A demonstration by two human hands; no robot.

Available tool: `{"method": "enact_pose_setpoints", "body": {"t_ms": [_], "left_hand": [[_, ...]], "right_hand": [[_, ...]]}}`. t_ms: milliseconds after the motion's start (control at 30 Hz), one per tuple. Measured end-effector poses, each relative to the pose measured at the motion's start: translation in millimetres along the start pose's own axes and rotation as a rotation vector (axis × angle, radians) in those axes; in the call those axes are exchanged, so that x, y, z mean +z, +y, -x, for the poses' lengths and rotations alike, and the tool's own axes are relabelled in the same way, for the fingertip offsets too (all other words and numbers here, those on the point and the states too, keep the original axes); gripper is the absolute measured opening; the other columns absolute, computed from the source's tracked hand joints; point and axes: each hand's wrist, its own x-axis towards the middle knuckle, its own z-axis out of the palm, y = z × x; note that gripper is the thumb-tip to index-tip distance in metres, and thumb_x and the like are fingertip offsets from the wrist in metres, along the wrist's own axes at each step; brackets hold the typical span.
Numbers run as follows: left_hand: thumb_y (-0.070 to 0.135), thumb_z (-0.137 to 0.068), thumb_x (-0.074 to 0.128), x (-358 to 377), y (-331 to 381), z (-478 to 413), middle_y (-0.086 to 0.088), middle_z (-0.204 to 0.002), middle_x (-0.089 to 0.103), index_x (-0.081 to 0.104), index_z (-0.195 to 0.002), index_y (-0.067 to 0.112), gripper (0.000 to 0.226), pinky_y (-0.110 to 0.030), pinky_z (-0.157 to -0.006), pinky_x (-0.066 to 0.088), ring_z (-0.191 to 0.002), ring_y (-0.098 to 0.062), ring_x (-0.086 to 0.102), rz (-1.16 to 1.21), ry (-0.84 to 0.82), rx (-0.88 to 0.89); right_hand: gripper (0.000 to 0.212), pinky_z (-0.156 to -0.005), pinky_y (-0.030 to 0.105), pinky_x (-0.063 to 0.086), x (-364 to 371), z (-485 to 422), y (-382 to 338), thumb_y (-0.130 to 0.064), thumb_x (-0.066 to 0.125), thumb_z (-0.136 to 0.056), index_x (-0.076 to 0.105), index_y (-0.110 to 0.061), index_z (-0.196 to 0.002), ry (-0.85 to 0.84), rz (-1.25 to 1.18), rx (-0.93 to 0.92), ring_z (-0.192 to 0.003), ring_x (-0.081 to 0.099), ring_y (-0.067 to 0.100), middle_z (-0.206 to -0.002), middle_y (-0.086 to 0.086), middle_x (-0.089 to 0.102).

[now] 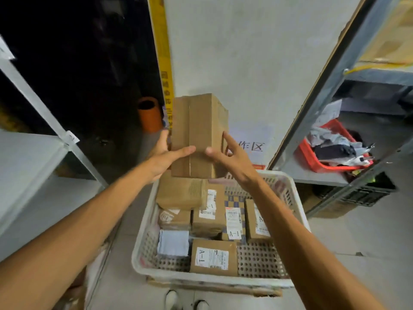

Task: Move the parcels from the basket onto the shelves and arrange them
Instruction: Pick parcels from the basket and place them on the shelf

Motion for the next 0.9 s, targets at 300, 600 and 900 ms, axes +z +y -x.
{"method": "enact_pose_setpoints", "body": {"t_ms": [300,600,900], "left_hand": [[0.025,-0.086,0.053,-82,7,58,-0.002,-0.111,0.070,0.056,-0.131,0.019,0.046,-0.027,-0.073,0.055,-0.098,-0.016,0.066,0.284,0.153,0.020],[0.032,-0.066,0.076,-160,-6,141,0.000,-0.123,0.061,0.039,-0.140,0.027,0.083,-0.050,-0.091,0.053,-0.112,-0.020,0.060,0.041,0.366,-0.070],[0.020,-0.065,0.078,-225,-17,216,-0.005,-0.125,0.062,0.044,-0.136,0.027,0.079,-0.050,-0.085,0.052,-0.115,-0.026,0.059,0.186,0.577,-0.066]], "right_hand": [[0.059,-0.088,0.043,0.056,58,-18,-17,-0.029,0.063,-0.092,0.041,-0.025,-0.147,-0.300,-0.256,-0.067,-0.118,0.061,0.020,-0.132,0.003,0.062],[0.047,-0.096,0.023,0.050,144,-31,-43,-0.012,0.053,-0.099,0.044,-0.017,-0.145,-0.494,-0.139,-0.169,-0.114,0.060,0.006,-0.125,-0.007,0.064],[0.067,-0.105,0.030,0.044,251,-10,-59,-0.048,0.060,-0.090,0.038,-0.025,-0.149,-0.567,0.119,-0.167,-0.125,0.053,0.010,-0.137,-0.008,0.055]]}}
